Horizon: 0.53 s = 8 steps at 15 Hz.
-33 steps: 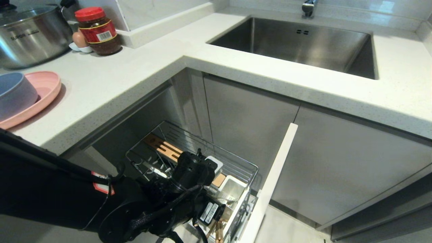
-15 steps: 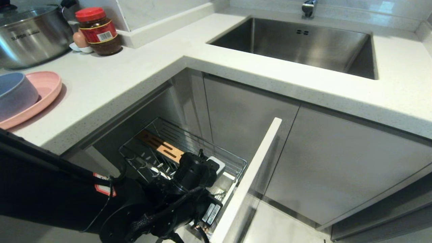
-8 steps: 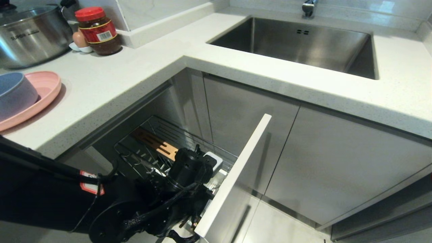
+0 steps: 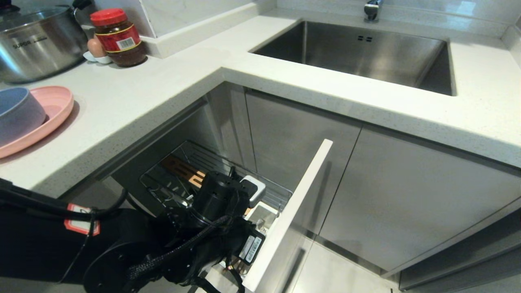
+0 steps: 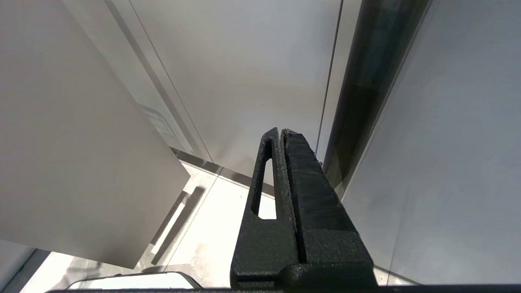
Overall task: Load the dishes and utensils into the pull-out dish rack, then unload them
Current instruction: Take the fork out of the cupboard
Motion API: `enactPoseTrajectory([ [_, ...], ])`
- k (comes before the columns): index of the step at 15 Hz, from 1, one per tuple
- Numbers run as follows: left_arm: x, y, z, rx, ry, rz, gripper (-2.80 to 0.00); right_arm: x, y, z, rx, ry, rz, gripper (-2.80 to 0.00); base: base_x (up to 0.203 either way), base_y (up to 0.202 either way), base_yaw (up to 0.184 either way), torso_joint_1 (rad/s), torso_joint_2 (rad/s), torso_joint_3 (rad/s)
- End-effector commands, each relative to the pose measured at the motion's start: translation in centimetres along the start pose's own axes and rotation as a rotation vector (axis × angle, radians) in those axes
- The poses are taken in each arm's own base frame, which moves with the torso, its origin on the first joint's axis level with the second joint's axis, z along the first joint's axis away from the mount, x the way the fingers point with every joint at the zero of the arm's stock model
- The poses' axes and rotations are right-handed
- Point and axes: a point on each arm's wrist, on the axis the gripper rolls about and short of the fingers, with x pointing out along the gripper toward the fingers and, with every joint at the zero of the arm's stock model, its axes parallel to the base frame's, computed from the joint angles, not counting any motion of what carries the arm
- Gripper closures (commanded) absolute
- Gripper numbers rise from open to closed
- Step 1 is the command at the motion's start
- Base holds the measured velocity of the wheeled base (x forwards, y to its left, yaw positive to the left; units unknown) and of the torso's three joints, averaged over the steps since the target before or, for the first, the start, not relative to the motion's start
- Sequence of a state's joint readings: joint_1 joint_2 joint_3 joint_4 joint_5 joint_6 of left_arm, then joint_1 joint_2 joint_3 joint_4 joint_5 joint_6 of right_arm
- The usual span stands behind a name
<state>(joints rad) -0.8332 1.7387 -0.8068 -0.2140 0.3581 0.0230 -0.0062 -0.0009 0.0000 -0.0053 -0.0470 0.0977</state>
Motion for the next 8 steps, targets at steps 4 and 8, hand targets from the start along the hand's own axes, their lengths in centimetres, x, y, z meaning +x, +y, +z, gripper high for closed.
enactPoseTrajectory([
  [4, -1.1, 0.5, 0.7, -0.014, -0.042, 0.053, 0.00, 0.0, 0.0, 0.0, 0.001, -0.003, 0.000, 0.00, 0.000, 0.000, 0.000, 0.000, 0.00, 0.000],
  [8, -3.5, 1.4, 1.8, -0.038, -0.104, 0.053, 0.00, 0.0, 0.0, 0.0, 0.001, -0.003, 0.000, 0.00, 0.000, 0.000, 0.000, 0.000, 0.00, 0.000],
])
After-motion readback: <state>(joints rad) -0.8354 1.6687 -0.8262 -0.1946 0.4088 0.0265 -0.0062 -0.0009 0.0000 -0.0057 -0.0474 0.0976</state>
